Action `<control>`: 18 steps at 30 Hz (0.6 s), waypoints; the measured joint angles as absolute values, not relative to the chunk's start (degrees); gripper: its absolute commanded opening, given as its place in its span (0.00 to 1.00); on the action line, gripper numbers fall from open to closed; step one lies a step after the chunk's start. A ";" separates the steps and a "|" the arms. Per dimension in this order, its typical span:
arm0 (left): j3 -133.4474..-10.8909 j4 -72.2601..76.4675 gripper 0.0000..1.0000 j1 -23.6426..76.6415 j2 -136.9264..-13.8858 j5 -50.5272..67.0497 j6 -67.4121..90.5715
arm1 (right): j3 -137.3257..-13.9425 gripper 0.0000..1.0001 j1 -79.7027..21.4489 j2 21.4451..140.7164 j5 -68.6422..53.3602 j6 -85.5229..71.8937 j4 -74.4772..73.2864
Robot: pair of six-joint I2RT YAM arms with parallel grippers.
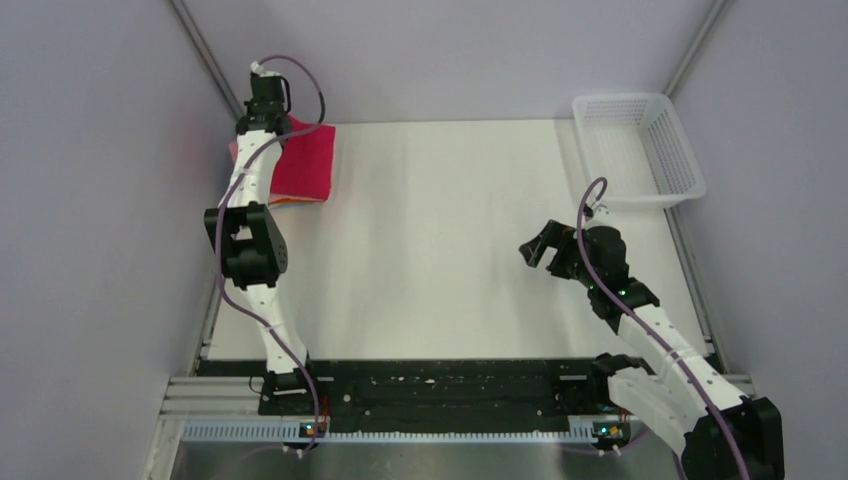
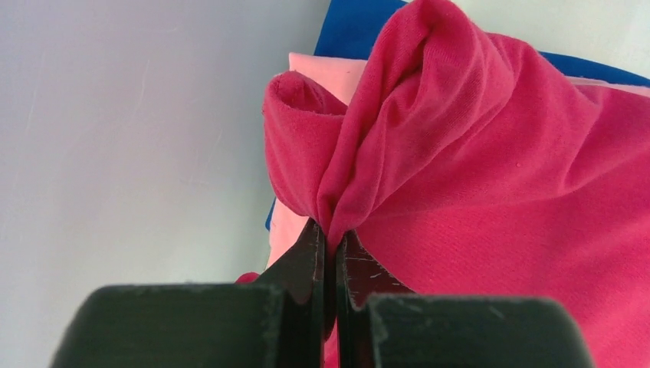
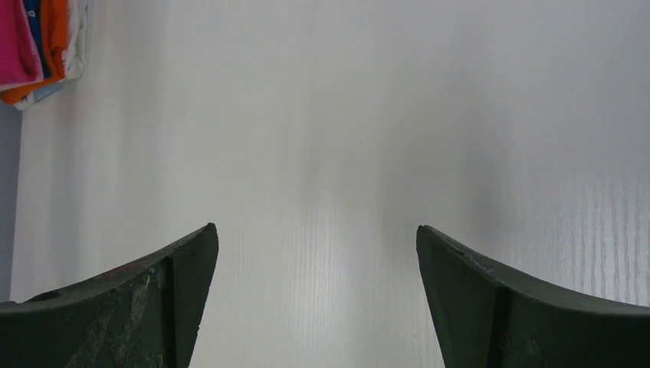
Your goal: Fold and stack the t-shirts
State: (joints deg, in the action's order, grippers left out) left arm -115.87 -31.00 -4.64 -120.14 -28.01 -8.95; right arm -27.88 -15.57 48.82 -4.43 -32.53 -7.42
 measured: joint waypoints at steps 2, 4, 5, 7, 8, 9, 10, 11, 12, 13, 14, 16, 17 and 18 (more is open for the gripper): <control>-116.38 -31.03 0.00 -5.37 -120.66 -27.62 -8.64 | -27.92 0.99 -15.57 48.86 -4.21 -32.51 -7.55; -116.62 -30.92 0.00 -5.98 -120.99 -27.66 -8.40 | -28.10 0.99 -15.57 48.97 -4.08 -32.45 -7.81; -116.81 -30.81 0.00 -6.13 -121.23 -27.86 -8.34 | -28.23 0.99 -15.57 49.04 -3.99 -32.36 -7.84; -117.14 -30.28 0.00 -6.44 -121.82 -28.29 -8.27 | -28.29 0.99 -15.57 49.25 -3.90 -32.25 -7.86; -117.23 -30.13 0.00 -6.57 -122.15 -28.38 -8.23 | -28.29 0.99 -15.57 49.43 -3.86 -32.12 -7.97; -117.27 -29.89 0.00 -6.66 -122.45 -28.36 -8.16 | -28.29 0.99 -15.57 49.63 -3.77 -32.08 -8.03; -117.34 -29.85 0.00 -6.76 -122.89 -28.36 -8.01 | -28.29 0.99 -15.57 49.82 -3.73 -32.05 -8.10; -117.49 -29.76 0.00 -6.92 -123.35 -28.36 -7.79 | -28.29 0.99 -15.57 50.09 -3.68 -32.05 -8.19; -117.60 -29.65 0.00 -7.05 -123.76 -28.36 -7.64 | -28.29 0.99 -15.57 50.35 -3.68 -32.03 -8.25; -117.91 -29.63 0.00 -7.25 -124.29 -28.47 -7.53 | -28.29 0.99 -15.57 50.46 -3.68 -32.01 -8.27; -118.10 -29.52 0.01 -7.44 -124.75 -28.71 -7.38 | -28.32 0.99 -15.57 50.50 -3.68 -31.97 -8.40; -118.34 -29.45 0.07 -7.84 -125.40 -29.41 -7.20 | -28.42 0.99 -15.57 50.52 -3.57 -31.88 -8.78; -118.39 -29.45 0.14 -8.03 -125.71 -29.76 -7.05 | -28.62 0.99 -15.57 50.52 -3.46 -31.86 -8.97; -118.43 -29.34 0.26 -8.21 -125.95 -30.15 -6.87 | -28.69 0.99 -15.57 50.50 -3.27 -31.73 -8.97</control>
State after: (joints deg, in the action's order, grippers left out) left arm -118.43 -29.34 -8.21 -125.95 -30.15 -6.87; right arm -28.69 -15.57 50.50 -3.27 -31.73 -8.97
